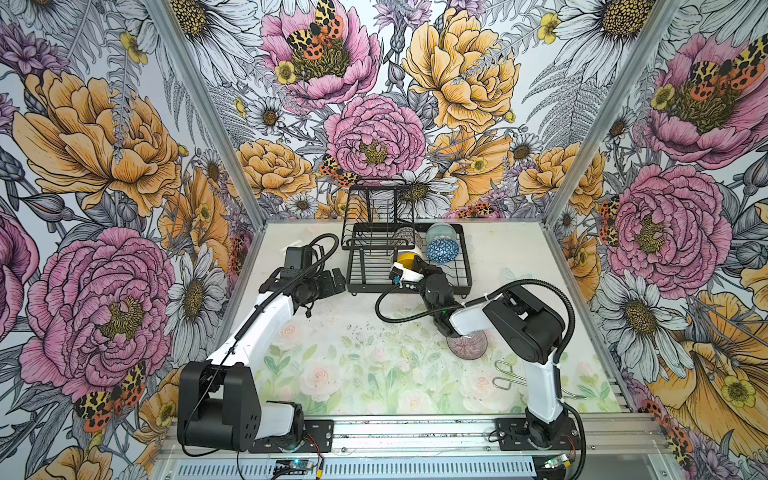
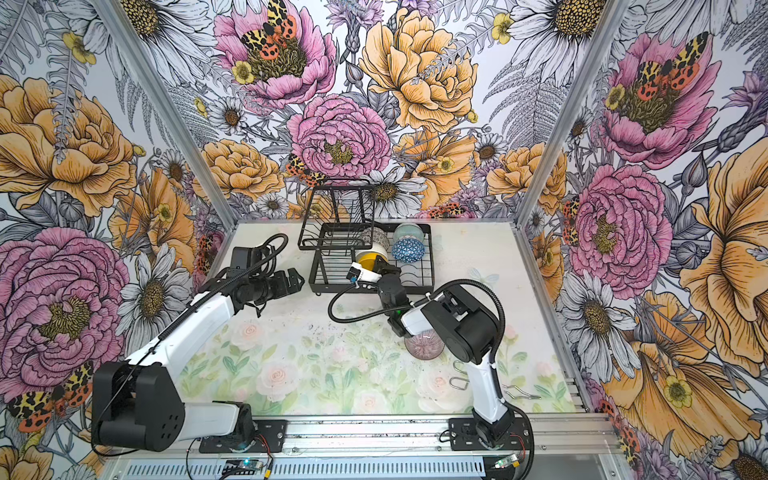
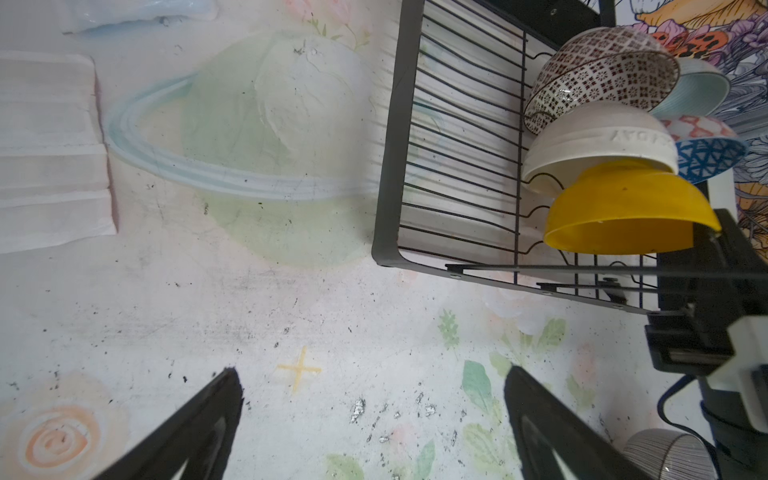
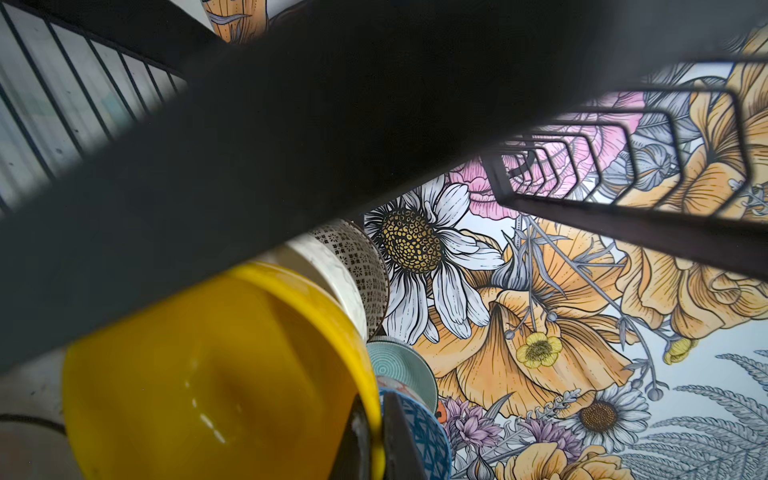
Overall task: Load the bowls into the dish rack
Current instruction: 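Lower the yellow bowl upright into the rack slot with the right gripper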
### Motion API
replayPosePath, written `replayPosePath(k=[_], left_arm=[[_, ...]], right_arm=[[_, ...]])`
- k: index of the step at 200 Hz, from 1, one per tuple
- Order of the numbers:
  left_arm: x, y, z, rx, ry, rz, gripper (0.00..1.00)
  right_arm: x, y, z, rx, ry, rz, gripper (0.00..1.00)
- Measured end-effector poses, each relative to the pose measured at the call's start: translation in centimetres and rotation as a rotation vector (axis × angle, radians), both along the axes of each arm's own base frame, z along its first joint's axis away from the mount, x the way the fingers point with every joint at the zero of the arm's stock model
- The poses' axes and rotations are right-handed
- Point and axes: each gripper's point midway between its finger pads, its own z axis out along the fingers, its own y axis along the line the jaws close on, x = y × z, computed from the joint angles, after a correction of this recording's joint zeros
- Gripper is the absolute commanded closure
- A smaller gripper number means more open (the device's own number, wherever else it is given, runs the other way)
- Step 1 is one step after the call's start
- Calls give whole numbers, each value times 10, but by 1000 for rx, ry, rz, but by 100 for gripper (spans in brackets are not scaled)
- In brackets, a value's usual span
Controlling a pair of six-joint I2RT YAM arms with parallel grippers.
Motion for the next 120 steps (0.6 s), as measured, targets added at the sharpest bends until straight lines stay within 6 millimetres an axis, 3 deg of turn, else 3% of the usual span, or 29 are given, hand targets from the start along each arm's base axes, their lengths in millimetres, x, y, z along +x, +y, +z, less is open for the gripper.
replayPosePath(k=[120], left_arm=[[0, 0, 0, 0, -1, 0, 1]], right_arm=[[2, 8, -2, 13, -2, 29, 100]])
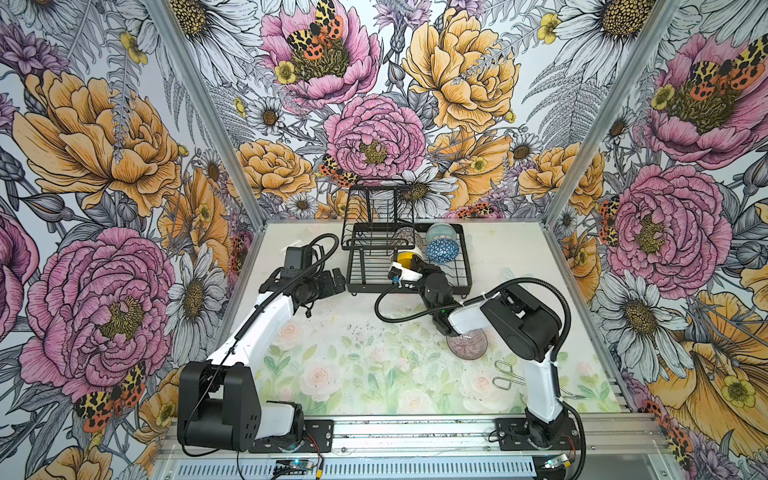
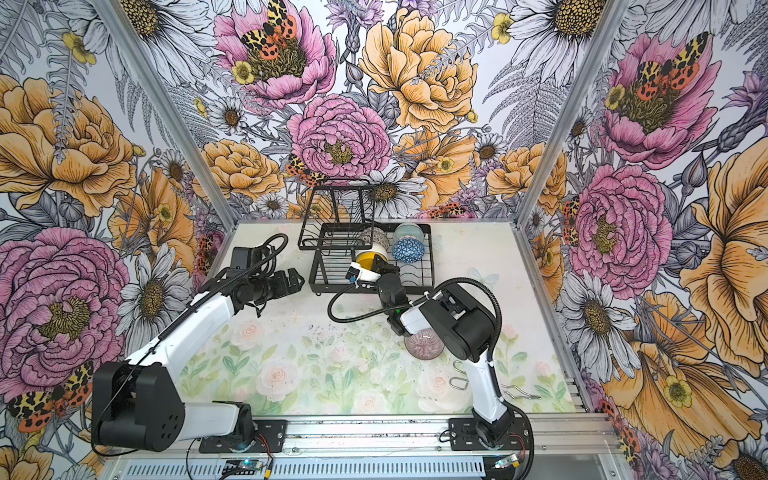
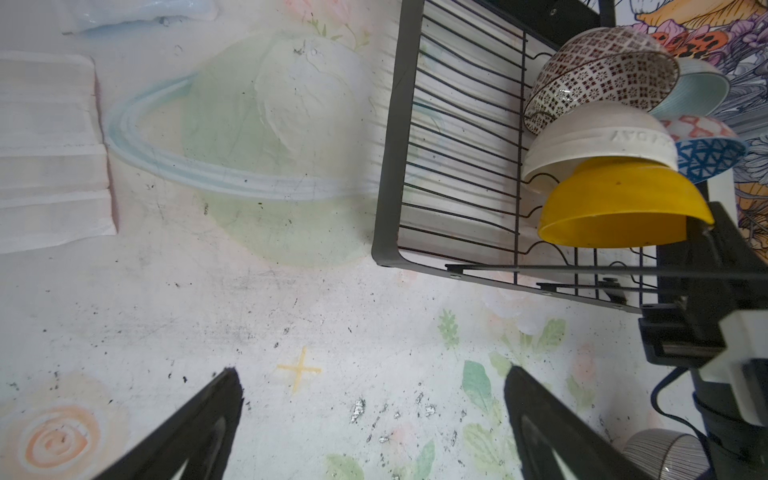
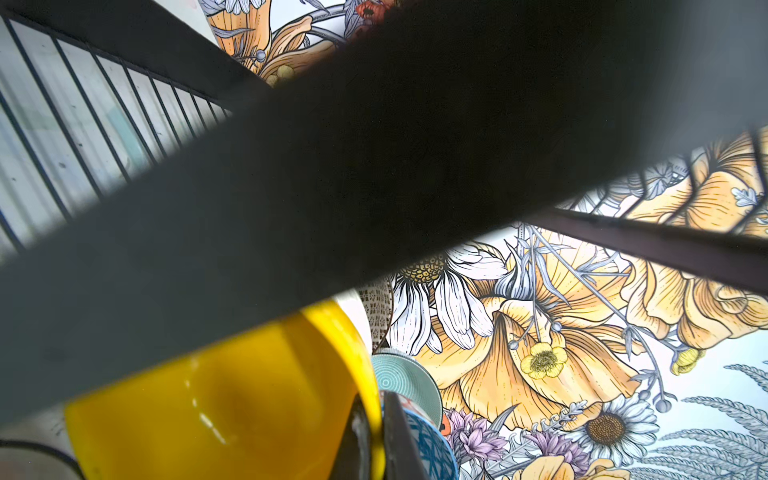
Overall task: Load the bowls into the dish rack
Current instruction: 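Lower the yellow bowl upright into the rack slot with the right gripper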
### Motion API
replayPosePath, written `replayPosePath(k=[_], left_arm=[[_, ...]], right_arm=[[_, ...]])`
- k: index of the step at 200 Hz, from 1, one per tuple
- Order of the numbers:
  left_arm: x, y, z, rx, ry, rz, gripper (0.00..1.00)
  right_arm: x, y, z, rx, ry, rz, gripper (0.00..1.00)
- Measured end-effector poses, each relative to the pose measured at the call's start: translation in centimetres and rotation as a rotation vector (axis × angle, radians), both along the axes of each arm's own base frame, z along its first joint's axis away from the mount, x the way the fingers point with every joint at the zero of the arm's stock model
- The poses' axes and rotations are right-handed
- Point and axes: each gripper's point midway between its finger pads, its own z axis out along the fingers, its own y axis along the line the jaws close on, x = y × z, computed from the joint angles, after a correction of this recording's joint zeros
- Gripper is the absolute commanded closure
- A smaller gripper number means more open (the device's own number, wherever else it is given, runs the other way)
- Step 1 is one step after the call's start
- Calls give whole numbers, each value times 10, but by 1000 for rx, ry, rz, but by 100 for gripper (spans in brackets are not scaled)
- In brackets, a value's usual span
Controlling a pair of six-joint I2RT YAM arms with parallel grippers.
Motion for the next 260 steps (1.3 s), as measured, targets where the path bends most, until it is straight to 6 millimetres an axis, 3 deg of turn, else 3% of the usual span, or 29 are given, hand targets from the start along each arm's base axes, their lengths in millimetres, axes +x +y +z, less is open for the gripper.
replayPosePath(k=[260], left_arm=[[-4, -1, -1, -10, -15, -5, 1]], right_arm=[[-26, 4, -10, 58, 174, 80, 100]])
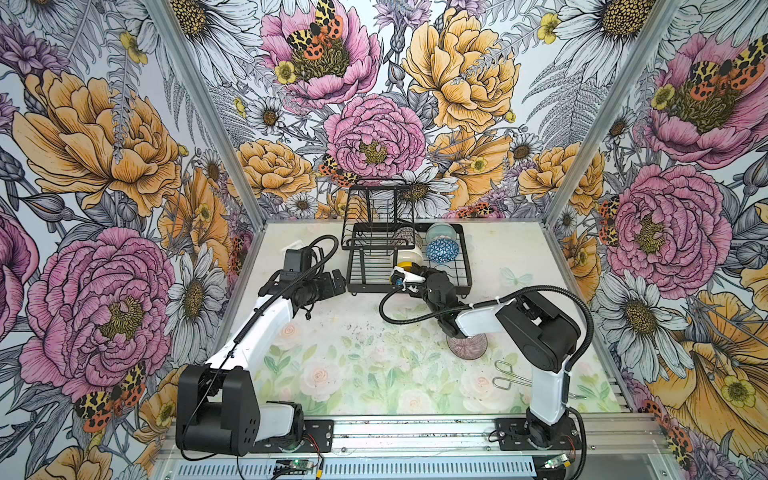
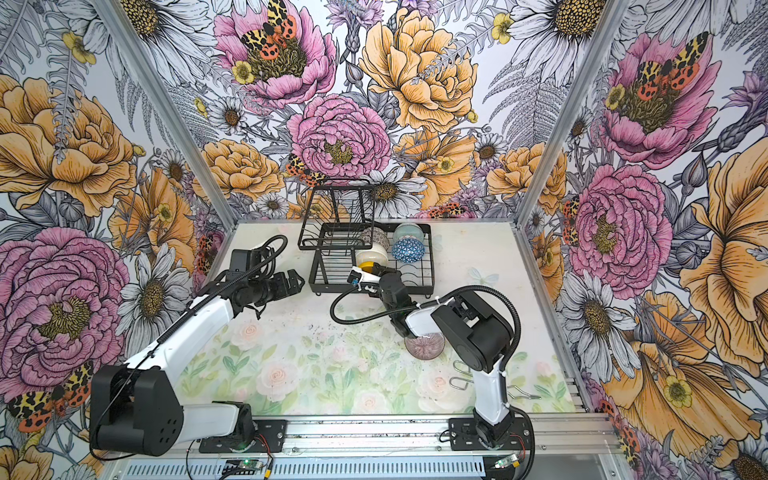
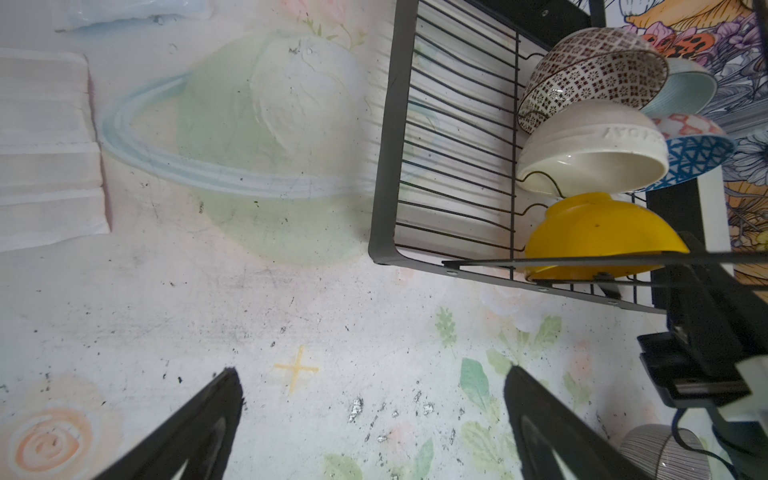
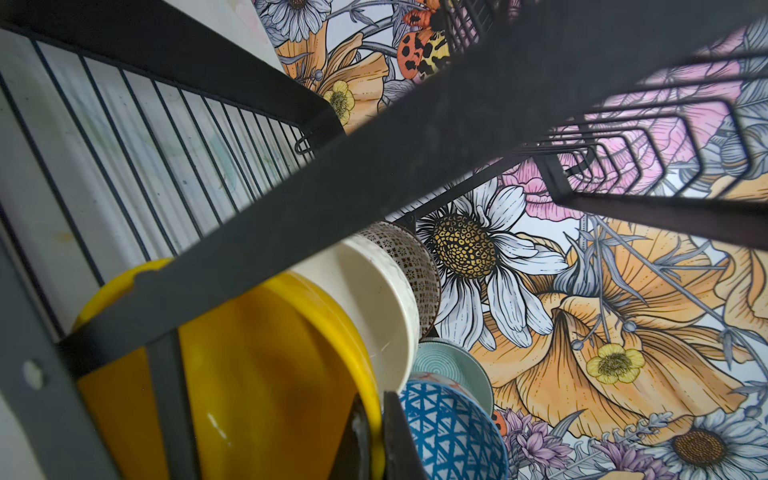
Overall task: Load the bowls into the dish rack
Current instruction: 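Lower the yellow bowl upright into the rack slot with the right gripper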
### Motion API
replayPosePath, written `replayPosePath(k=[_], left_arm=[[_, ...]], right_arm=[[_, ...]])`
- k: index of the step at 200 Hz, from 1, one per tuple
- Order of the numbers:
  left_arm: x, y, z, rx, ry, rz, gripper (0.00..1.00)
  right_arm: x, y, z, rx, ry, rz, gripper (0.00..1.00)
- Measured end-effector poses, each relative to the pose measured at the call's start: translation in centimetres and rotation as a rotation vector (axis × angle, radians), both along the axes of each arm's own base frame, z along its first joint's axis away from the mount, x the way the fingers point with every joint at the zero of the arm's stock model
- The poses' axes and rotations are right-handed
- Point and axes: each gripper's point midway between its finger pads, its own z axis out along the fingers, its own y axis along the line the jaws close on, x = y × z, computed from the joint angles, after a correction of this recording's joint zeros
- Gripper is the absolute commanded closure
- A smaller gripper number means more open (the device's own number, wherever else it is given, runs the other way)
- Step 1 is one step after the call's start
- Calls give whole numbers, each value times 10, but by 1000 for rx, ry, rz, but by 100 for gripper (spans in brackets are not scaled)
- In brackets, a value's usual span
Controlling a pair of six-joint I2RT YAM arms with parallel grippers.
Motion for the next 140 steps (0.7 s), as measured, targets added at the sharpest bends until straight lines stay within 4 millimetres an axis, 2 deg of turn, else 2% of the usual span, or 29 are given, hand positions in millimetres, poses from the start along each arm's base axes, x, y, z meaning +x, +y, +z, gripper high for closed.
replayPosePath(k=[46, 140], left_arm=[[-1, 0, 0, 0, 0, 0, 1], [-1, 0, -1, 0, 0, 0, 1]], right_arm=[[-2, 0, -1, 12, 36, 8, 100], [12, 5, 1, 50, 135, 35, 100]])
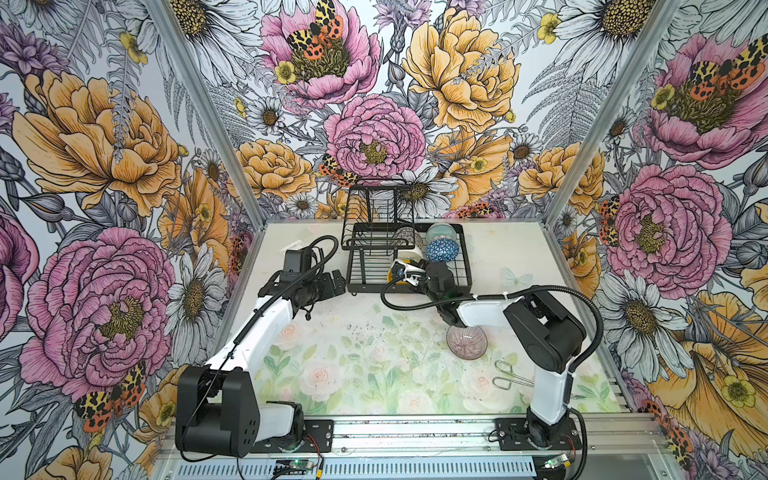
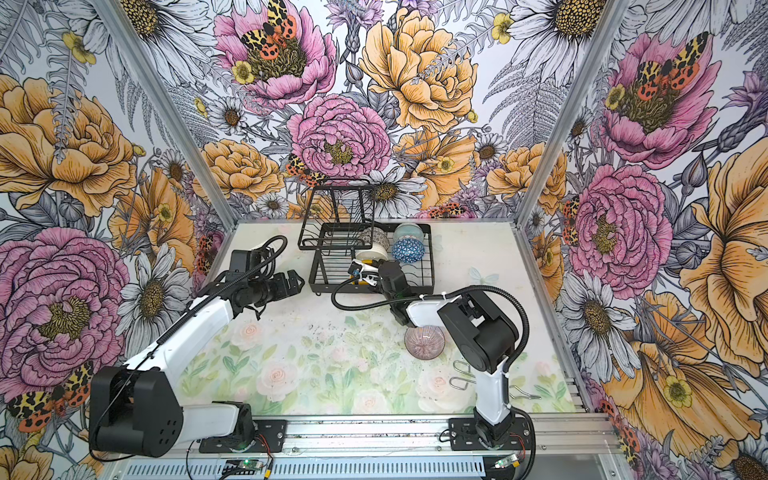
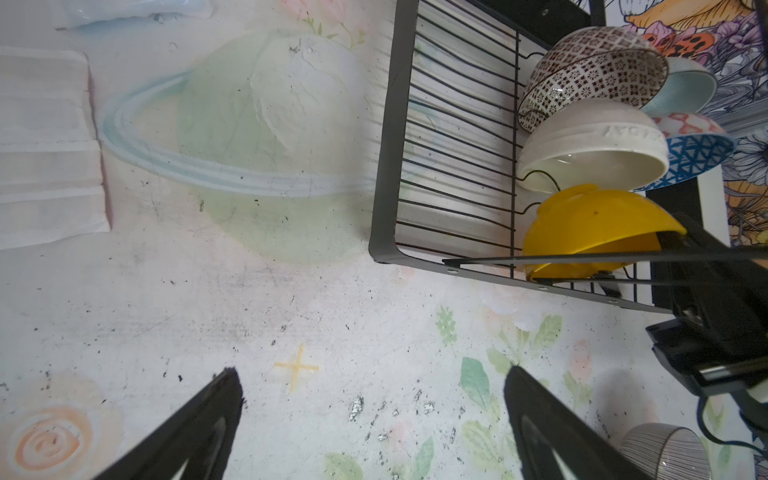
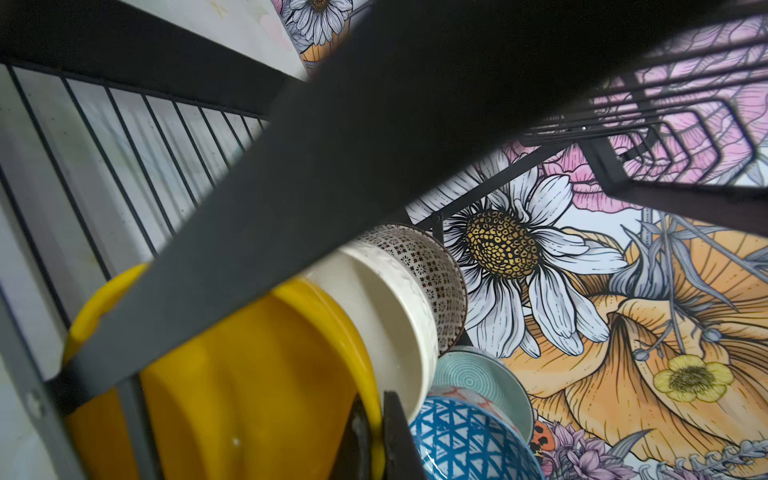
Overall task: Load the bowls into the dish rack
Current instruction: 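Lower the yellow bowl upright into the rack slot with the right gripper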
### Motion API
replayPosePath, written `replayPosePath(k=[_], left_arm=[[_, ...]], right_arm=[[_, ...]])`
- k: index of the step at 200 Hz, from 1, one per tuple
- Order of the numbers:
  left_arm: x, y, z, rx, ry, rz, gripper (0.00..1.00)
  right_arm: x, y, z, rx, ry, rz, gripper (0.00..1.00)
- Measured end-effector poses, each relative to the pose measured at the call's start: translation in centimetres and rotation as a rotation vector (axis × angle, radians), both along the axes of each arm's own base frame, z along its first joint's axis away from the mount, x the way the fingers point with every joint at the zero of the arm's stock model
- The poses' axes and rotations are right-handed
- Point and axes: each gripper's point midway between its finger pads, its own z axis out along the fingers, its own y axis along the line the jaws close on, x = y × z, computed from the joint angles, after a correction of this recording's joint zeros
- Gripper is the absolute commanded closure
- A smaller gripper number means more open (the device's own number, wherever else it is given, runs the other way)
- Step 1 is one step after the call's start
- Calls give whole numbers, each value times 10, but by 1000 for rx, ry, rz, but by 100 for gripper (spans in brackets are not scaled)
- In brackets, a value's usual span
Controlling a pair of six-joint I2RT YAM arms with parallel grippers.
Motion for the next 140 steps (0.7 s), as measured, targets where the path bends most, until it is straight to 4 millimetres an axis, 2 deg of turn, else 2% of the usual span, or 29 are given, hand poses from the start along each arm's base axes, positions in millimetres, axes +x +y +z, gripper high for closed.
replayPosePath(k=[48, 140], left_arm=[[0, 0, 0, 0, 0, 0, 1], [2, 1, 1, -3, -7, 4, 1]], right_arm=[[4, -4, 3, -14, -18, -28, 100], [20, 2, 10, -105, -227, -103, 100]])
